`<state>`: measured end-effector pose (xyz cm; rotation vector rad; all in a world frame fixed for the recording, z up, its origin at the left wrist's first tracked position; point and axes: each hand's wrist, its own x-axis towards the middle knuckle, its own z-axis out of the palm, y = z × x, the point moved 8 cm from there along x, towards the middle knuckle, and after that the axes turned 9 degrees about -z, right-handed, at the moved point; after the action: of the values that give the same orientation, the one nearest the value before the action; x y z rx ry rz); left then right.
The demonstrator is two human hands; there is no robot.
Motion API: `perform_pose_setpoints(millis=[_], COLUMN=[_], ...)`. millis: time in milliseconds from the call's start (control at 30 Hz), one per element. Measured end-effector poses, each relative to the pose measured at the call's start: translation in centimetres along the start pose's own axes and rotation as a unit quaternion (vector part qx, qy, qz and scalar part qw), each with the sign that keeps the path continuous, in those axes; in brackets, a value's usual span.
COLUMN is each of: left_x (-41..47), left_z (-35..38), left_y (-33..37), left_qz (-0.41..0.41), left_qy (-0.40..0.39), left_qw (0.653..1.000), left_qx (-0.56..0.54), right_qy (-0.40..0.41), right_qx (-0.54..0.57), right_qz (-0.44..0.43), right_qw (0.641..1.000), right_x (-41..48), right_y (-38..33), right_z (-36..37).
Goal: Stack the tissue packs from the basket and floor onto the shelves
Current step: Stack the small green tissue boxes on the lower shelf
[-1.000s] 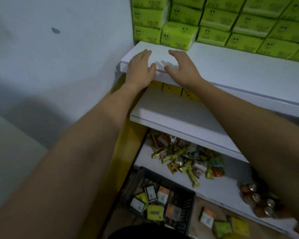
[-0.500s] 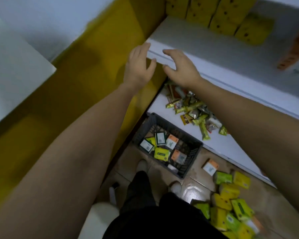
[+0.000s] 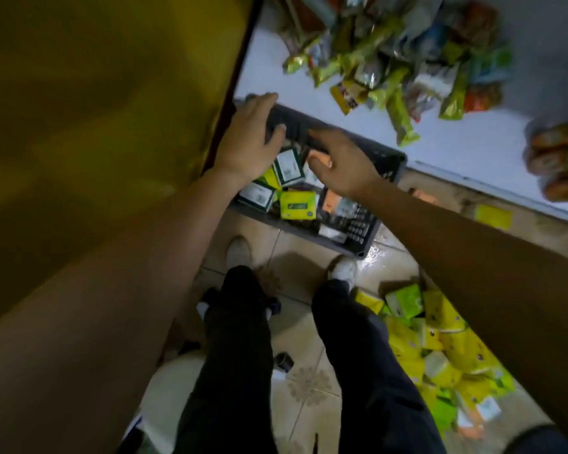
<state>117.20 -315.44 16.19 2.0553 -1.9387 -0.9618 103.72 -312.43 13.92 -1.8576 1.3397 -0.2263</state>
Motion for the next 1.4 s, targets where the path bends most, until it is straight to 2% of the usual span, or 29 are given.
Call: perform_pose_setpoints(millis=[200, 367, 533, 667, 733, 867, 1000, 1100, 1233, 1333, 1400], left_x=[2.4, 5.5, 9.1, 10.1, 10.4, 10.6, 10.8, 10.9, 9.8, 7.3, 5.3], left_z=[16.9, 27.4, 34.4, 37.9, 39.2, 40.8, 39.7, 37.1, 31.3, 26.2, 22.5], left_y=[-10.6, -17.1, -20.4, -21.2, -22.1, -23.1, -22.5, -20.9, -16.4, -12.2, -9.0], left_qz=[-0.006, -0.055, -0.086, -0.055, -0.081, -0.145, -0.193, -0.242, -0.232, -0.226, -0.193], left_qy=[-0.112, -0.210, -0.288, -0.315, -0.317, -0.320, -0.298, -0.288, -0.250, -0.262, -0.276], left_qw=[0.993, 0.973, 0.939, 0.908, 0.905, 0.917, 0.934, 0.924, 0.919, 0.898, 0.893], left_qx=[0.027, 0.083, 0.166, 0.271, 0.273, 0.190, 0.046, -0.065, -0.196, -0.272, -0.299], right_qy=[-0.001, 0.018, 0.011, -0.014, -0.030, -0.028, 0.032, 0.084, 0.150, 0.220, 0.268], right_qx=[0.059, 0.092, 0.152, 0.140, 0.146, 0.233, 0.274, 0.289, 0.301, 0.302, 0.286], right_qz=[0.085, 0.151, 0.231, 0.235, 0.243, 0.267, 0.283, 0.285, 0.268, 0.242, 0.219], right_qw=[0.995, 0.984, 0.961, 0.962, 0.959, 0.935, 0.919, 0.910, 0.903, 0.895, 0.893], right_x=[0.0, 2.1, 5.6, 6.6, 6.2, 6.0, 5.7, 5.2, 3.4, 1.0, -0.9], right_y=[13.0, 22.0, 28.7, 31.8, 32.9, 33.7, 33.2, 31.8, 28.6, 23.3, 20.0], right_z=[15.0, 22.2, 26.6, 29.1, 30.5, 32.0, 30.4, 26.7, 20.4, 13.5, 9.2])
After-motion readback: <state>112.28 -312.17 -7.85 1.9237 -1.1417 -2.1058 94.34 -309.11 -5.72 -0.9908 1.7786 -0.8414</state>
